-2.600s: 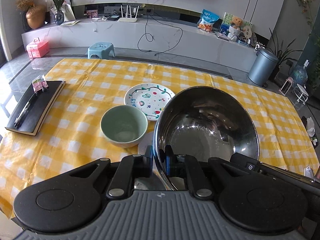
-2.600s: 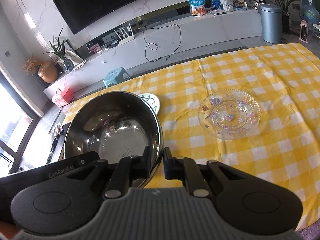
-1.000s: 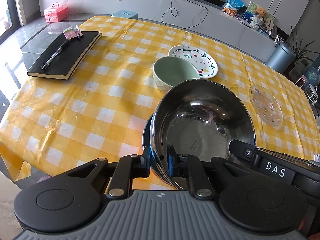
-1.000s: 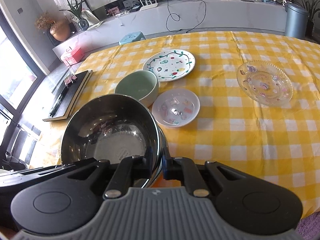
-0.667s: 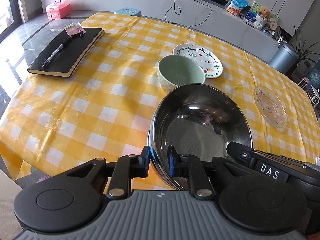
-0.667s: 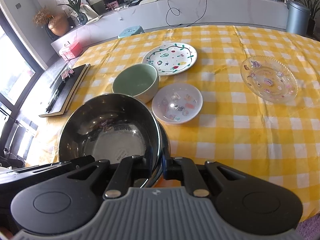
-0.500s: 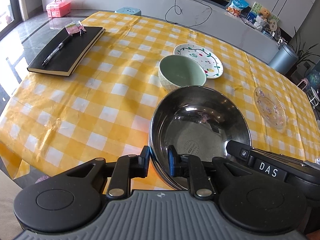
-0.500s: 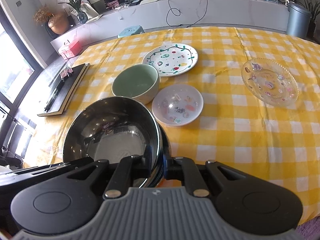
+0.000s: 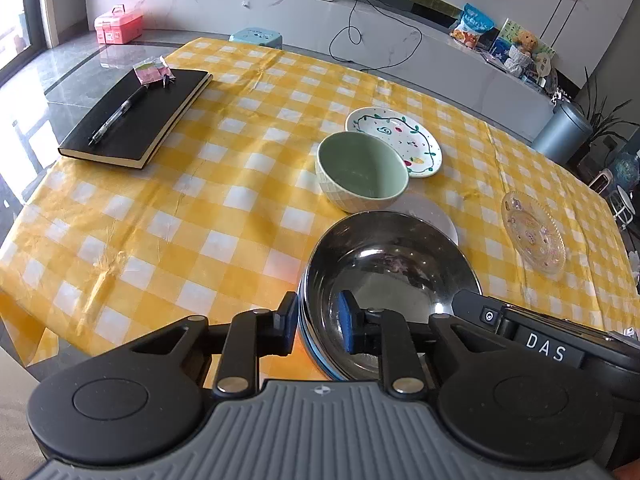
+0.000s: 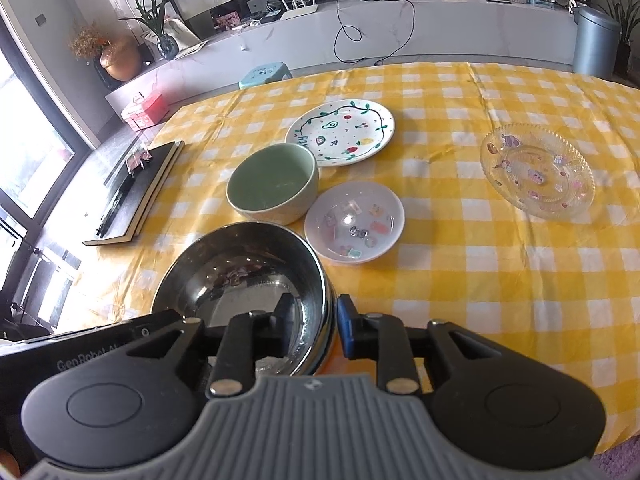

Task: Organize plates and bowls
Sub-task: 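Open both grippers to release the stacked blue-bottomed bowl, then move both grippers to the pale green ceramic bowl and close on its rim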

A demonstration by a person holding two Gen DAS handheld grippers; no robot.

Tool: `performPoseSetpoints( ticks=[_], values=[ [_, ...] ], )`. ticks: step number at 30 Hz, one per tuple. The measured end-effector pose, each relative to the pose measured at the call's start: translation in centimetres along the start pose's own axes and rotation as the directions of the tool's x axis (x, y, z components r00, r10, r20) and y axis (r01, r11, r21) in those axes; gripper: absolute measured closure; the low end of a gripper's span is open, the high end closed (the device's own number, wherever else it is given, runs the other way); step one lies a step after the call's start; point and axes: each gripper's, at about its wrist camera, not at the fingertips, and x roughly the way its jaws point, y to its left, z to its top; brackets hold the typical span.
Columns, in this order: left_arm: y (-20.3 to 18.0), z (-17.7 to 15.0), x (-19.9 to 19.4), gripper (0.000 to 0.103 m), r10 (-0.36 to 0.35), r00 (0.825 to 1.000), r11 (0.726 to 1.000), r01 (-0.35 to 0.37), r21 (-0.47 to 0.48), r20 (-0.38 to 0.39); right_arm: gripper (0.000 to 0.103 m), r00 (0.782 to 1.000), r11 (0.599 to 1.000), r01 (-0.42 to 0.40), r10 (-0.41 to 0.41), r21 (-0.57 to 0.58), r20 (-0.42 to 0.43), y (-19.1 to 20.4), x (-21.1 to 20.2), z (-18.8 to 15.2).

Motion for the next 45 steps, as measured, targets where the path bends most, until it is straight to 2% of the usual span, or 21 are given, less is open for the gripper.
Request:
performPoseSetpoints(
  ticks=[6,11,15,17,18,19,20,22,24,29,33,41,45],
  values=[
    [0.0,0.2,-0.6,0.065,-0.016,0.999,1.000,0.017,-0.014,0.040,0.072,0.998,0.999,-0.032,0.030,0.022,0.047,-0.4,-1.1,0.3],
    [-0.1,0.5,-1.1,0.063,-0.029,0.996,1.000,0.029,-0.007,0.080,0.065,0.995,0.998,-0.043,0.039,0.049,0.096,-1.2,-2.0,0.6],
    [-0.7,1.1,-1.0,0.063,-0.027,0.996,1.000,0.026,0.017,0.090,0.058,0.992,0.999,-0.036,0.031,0.038,0.119,-1.4,-2.2,1.0],
    [-1.0,1.3,-0.7,0.063,-0.022,0.996,0.999,0.019,0.031,0.087,0.057,0.992,0.999,-0.034,0.030,0.030,0.124,-1.4,-2.2,1.3],
    [-1.1,1.5,-0.6,0.063,-0.019,0.996,0.999,0.016,0.034,0.083,0.054,0.991,0.999,-0.030,0.026,0.030,0.128,-1.4,-2.3,1.4],
    [-1.1,1.6,-0.4,0.063,-0.016,0.997,0.999,0.013,0.038,0.081,0.041,0.991,0.999,-0.006,0.000,0.039,0.132,-1.4,-2.4,1.5],
    [-1.1,1.8,-0.3,0.063,-0.016,0.997,0.999,0.012,0.045,0.082,0.037,0.989,0.998,0.025,-0.032,0.052,0.145,-1.4,-2.5,1.6],
    [-1.3,2.2,-0.2,0.063,-0.007,0.996,0.999,0.002,0.053,0.089,0.037,0.981,0.997,0.062,-0.070,0.046,0.183,-1.5,-2.7,1.8],
    [-1.3,2.7,-0.1,0.063,0.005,0.995,0.998,-0.011,0.060,0.095,0.037,0.979,0.996,0.081,-0.084,0.027,0.187,-1.4,-2.5,2.2],
    [-1.5,3.4,0.7,0.063,0.015,0.995,0.997,-0.022,0.072,0.098,0.038,0.980,0.996,0.076,-0.084,0.053,0.179,-1.8,-1.6,2.9],
    [-1.0,3.7,2.0,0.063,-0.004,0.997,0.998,-0.001,0.065,0.073,0.038,0.987,0.999,0.042,-0.045,0.028,0.154,-1.2,-0.5,3.1],
    [0.1,6.4,3.7,0.063,0.006,0.998,0.999,-0.008,0.037,0.058,0.038,0.995,0.998,0.041,-0.045,0.055,0.087,-1.5,2.5,5.8],
    [0.0,7.8,5.1,0.056,0.011,0.999,0.999,-0.013,0.046,0.049,0.038,0.998,0.996,0.031,-0.035,0.078,0.049,-1.8,4.3,7.5]
  ],
)
